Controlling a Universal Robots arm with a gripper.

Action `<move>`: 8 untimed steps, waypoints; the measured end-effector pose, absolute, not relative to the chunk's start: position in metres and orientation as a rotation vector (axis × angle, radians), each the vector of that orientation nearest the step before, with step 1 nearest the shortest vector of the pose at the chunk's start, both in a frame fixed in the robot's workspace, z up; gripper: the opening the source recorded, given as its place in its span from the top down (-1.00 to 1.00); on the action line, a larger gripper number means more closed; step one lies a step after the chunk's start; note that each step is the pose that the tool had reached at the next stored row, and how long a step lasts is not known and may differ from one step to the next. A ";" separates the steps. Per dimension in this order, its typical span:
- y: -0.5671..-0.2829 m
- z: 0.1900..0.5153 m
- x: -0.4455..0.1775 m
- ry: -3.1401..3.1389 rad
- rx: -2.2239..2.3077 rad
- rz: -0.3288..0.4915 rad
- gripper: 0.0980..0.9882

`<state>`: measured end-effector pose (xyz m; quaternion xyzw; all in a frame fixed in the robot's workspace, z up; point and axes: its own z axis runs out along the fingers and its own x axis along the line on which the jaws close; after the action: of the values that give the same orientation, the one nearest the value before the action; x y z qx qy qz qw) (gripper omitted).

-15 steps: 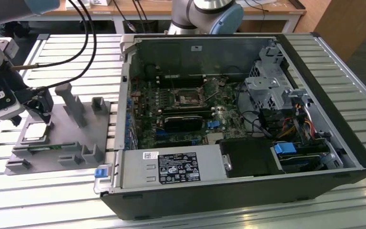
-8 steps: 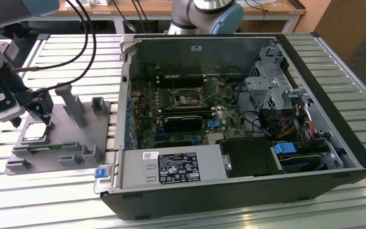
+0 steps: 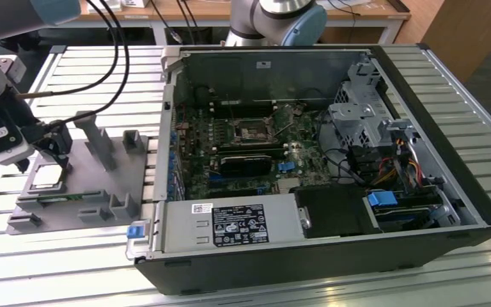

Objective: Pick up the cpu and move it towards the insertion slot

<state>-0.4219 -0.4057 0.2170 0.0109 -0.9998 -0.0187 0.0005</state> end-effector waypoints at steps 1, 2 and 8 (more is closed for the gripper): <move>-0.406 0.216 -0.422 -3.140 0.034 -0.059 -0.37; -0.406 0.216 -0.422 -3.140 0.034 -0.059 -0.37; -0.406 0.214 -0.422 -3.140 0.034 -0.059 -0.37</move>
<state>-0.4220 -0.4059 0.2136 0.0109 -0.9998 -0.0187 0.0005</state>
